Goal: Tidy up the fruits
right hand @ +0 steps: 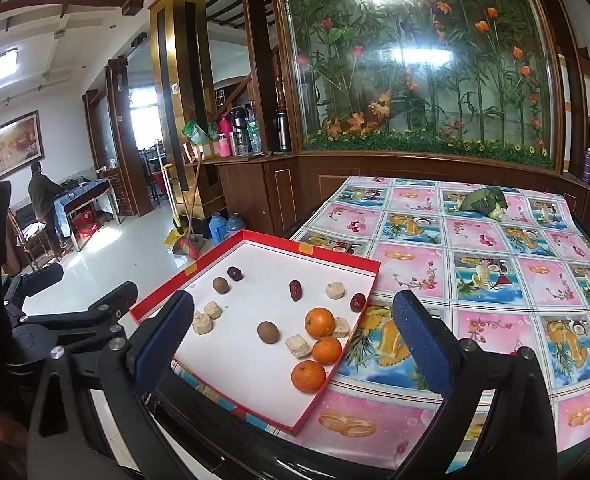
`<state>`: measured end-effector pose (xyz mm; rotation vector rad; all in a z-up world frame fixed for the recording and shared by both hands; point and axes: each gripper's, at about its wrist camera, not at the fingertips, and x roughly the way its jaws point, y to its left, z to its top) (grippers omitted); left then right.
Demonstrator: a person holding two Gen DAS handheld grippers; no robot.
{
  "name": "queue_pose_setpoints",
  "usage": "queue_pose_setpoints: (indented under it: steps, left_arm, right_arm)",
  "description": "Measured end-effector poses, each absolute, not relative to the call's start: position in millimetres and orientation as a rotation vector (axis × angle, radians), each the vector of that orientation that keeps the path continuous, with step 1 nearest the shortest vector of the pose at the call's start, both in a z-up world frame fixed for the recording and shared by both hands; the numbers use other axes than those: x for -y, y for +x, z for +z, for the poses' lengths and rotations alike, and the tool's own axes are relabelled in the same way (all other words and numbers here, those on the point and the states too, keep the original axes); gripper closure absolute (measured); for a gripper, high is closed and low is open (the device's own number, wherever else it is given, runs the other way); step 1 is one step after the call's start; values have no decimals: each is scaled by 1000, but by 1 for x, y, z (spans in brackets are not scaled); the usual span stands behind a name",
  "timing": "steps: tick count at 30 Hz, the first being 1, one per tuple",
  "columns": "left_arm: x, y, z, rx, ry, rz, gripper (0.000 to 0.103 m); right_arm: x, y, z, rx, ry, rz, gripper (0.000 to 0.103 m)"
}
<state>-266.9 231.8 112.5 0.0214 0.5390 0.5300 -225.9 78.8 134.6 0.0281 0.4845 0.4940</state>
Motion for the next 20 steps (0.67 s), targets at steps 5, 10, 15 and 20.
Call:
queue_pose_setpoints:
  steps: [5,10,15,20]
  left_arm:
    - [-237,-263,115,-538,14,518,0]
    - [-238,-261,116,-540,13,508,0]
    - [-238,-255,117,-547,11,496,0]
    - [-231,-247,111,-557,37,478,0]
  right_arm:
    - [-85,-218,134,-501,33,492,3]
    - [-89,-214,133,-507,30,489,3]
    - [-91,-211,133,-506,29,488,3]
    - [-91,-201,130,-525,43,478,3]
